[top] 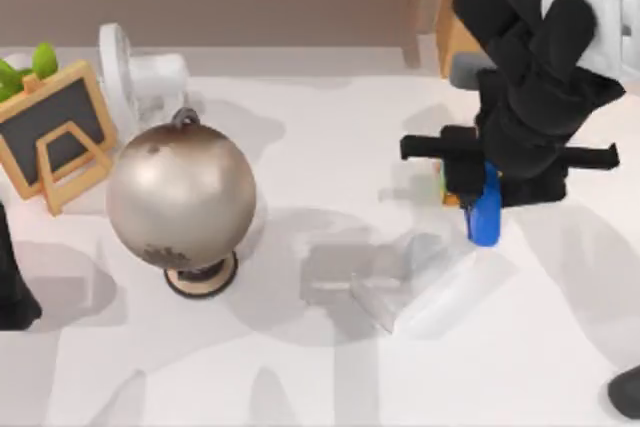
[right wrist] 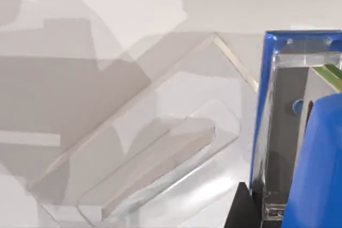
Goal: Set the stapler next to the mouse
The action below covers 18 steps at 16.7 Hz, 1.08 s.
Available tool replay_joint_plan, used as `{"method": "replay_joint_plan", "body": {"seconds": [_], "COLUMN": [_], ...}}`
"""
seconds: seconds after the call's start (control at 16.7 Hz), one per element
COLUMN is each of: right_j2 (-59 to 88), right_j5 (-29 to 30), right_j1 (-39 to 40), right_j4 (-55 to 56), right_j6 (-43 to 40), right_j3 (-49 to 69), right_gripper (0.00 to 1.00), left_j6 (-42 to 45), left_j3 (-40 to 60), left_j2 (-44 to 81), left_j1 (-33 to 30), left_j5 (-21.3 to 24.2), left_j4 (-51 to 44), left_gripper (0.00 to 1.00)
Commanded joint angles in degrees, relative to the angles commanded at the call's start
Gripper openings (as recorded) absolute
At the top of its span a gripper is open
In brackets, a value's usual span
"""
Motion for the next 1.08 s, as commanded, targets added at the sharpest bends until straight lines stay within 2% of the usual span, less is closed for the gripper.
{"method": "replay_joint_plan", "body": {"seconds": [0.24, 0.42, 1.08], "right_j2": [2.3, 4.5, 4.6], "right_j5": [1.3, 2.5, 2.8], "right_j1": [-15.0, -20.7, -21.4], "right_j4": [-1.5, -1.7, -1.1], "right_j6": [-14.5, -20.4, -21.2], "right_j3": [-1.7, -3.0, -2.6], "right_gripper": [0.00, 0.00, 0.00], "left_j6": [0.0, 0.0, 0.0], "left_j3": [0.0, 0.0, 0.0], "left_j2": [0.0, 0.0, 0.0], "left_j1": [0.0, 0.0, 0.0], "left_j5": [0.0, 0.0, 0.0], "left_j4": [0.0, 0.0, 0.0], "left_gripper": [1.00, 1.00, 1.00]}}
